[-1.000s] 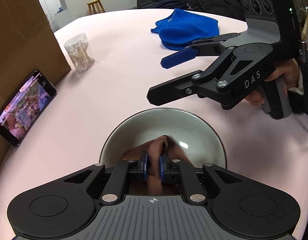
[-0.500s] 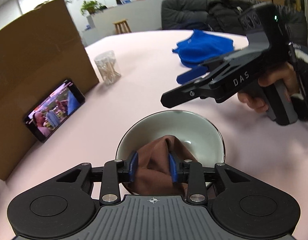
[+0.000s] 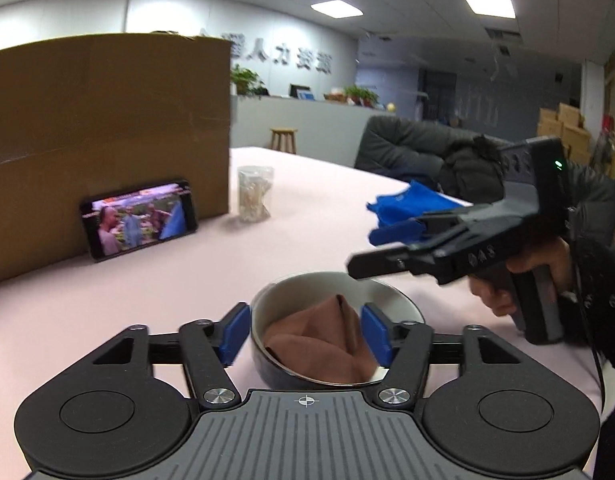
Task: Clean bowl
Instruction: 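Open the left gripper to release the cloth into the bowl, then grasp the brown cloth in the bowl with the right gripper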
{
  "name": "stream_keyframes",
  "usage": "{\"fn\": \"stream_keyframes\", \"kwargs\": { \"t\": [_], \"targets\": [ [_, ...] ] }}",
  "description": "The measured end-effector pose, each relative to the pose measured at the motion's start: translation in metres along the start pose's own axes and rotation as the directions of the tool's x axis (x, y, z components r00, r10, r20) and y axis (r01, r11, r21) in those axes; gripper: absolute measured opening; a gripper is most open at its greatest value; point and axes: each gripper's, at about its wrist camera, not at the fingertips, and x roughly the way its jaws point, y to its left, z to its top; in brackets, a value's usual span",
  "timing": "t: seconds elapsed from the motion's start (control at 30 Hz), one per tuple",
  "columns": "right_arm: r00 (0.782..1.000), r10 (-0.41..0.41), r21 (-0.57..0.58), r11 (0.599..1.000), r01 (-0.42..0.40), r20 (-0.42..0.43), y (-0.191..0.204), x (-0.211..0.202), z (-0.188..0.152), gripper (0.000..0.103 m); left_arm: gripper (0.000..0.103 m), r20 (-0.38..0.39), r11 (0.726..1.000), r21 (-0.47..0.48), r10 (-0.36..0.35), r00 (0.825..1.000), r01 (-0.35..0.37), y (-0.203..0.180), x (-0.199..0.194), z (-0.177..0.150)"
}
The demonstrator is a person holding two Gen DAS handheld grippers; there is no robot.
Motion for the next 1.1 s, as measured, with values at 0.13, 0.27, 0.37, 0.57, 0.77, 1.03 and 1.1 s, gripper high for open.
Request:
{"fn": "stream_keyframes", "kwargs": {
  "t": [0.13,0.27,0.37,0.57,0.77,1.03,1.1],
  "targets": [
    [1.0,0.007,-0.107,0.994,-0.008,-0.013,0.018,-0.008,0.012,0.094,0.073,0.048,0.994,-0.109,0.023,0.999,-0.018,0.018,-0.007,-0.009],
    [0.994,0.074,-0.205,0.975,-0.09,-0.08,0.038,-0.009,0.024,0.084,0.073,0.057,0.975,-0.217,0.06,0.997,-0.046,0.033,-0.008,-0.016],
    [0.977,0.137,-0.26,0.95,-0.176,-0.161,0.053,-0.006,0.032,0.075,0.073,0.058,0.972,-0.228,0.073,0.996,-0.058,0.033,-0.008,-0.019],
    [0.932,0.141,-0.303,0.92,-0.248,-0.335,0.076,0.017,0.039,0.062,0.075,0.064,0.979,-0.196,0.06,0.996,-0.047,0.027,-0.009,-0.022],
    [0.89,0.135,-0.312,0.904,-0.291,-0.436,0.083,0.038,0.042,0.044,0.075,0.064,0.978,-0.199,0.073,0.995,-0.058,0.027,-0.01,-0.023],
    [0.827,0.086,-0.354,0.875,-0.329,-0.556,0.089,0.058,0.04,0.019,0.077,0.052,0.979,-0.197,0.071,0.996,-0.06,0.026,-0.009,-0.023],
    [0.821,0.061,-0.37,0.872,-0.321,-0.568,0.091,0.06,0.041,0.019,0.079,0.047,0.979,-0.197,0.071,0.996,-0.061,0.026,-0.008,-0.023]
  ]
}}
